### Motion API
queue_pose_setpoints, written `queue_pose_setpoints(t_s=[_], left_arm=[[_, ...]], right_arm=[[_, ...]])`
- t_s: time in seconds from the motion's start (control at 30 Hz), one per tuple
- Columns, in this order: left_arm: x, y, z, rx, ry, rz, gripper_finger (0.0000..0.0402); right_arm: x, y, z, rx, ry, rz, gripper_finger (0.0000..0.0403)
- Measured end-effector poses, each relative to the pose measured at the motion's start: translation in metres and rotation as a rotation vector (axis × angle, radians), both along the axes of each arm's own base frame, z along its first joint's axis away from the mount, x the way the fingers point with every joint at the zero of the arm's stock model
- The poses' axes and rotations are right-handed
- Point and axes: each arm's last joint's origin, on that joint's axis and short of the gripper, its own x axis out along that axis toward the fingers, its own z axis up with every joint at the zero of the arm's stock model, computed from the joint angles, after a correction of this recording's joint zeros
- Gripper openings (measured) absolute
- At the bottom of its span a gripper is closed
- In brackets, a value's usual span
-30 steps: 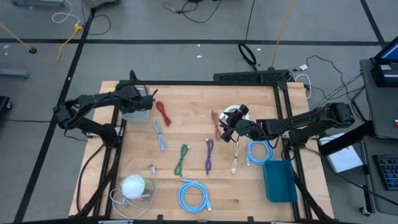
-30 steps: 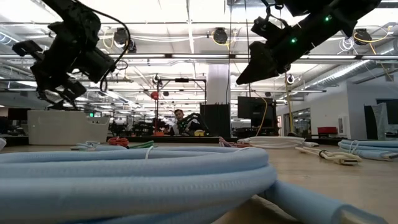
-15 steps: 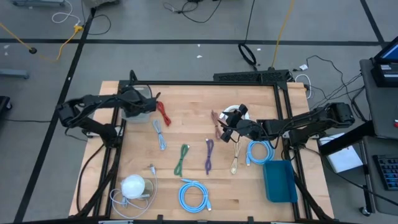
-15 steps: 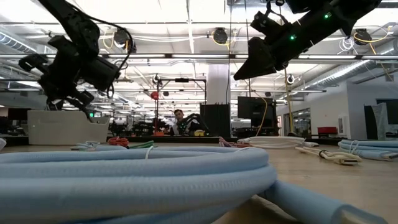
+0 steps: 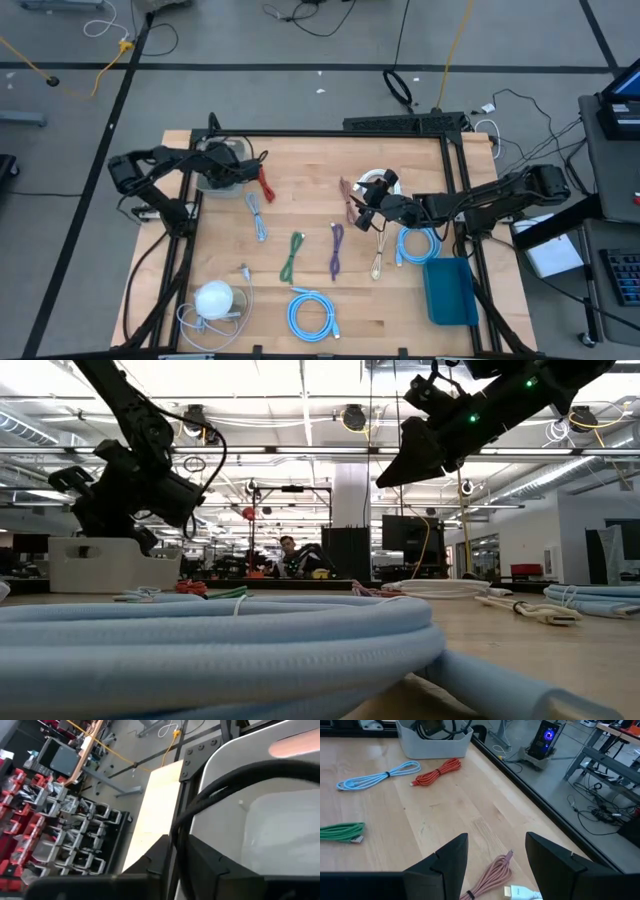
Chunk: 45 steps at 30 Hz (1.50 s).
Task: Pick & Place USB Port
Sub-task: Put the black HDMI cable into the gray basket, then put the white HDMI cable into the gray basket
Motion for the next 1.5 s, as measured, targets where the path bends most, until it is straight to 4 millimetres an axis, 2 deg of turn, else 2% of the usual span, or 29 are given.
queue_pose_setpoints(t_s=[0.37,0.6,0.8,1.03,1.13,1.23,1.3,1.4,1.5], left_arm=[[-0.007,-0.012,0.017,-0.013,0.018,-0.013,0.0176],[-0.009,-0.025,0.034,0.038,-0.086,-0.048,0.0227],[-0.01,-0.033,0.041,0.039,-0.15,-0.071,0.0251],[0.0,-0.043,0.042,0.036,-0.195,-0.167,0.0253],[0.015,-0.05,0.042,0.048,-0.234,-0.324,0.0253],[0.043,-0.061,0.047,0.029,-0.338,-0.588,0.0244],[0.064,-0.072,0.058,-0.005,-0.454,-0.818,0.023],[0.092,-0.099,0.082,-0.054,-0.653,-1.263,0.0198],[0.099,-0.129,0.102,-0.112,-0.78,-1.653,0.0162]], right_arm=[[0.0,0.0,0.0,0.006,-0.005,-0.005,0.0194],[0.0,0.0,0.0,0.006,-0.006,-0.005,0.0194],[0.0,0.0,0.0,0.006,-0.007,-0.005,0.0194],[0.0,0.0,0.0,0.005,-0.007,-0.005,0.0194],[0.0,0.0,0.0,0.004,-0.003,-0.004,0.0194],[-0.001,0.0,-0.001,-0.003,0.015,-0.002,0.0194],[-0.002,0.0,-0.003,-0.01,0.022,0.002,0.0194],[-0.005,-0.001,-0.01,-0.014,0.044,0.002,0.0194],[-0.01,-0.001,-0.019,-0.016,0.074,0.002,0.0194]])
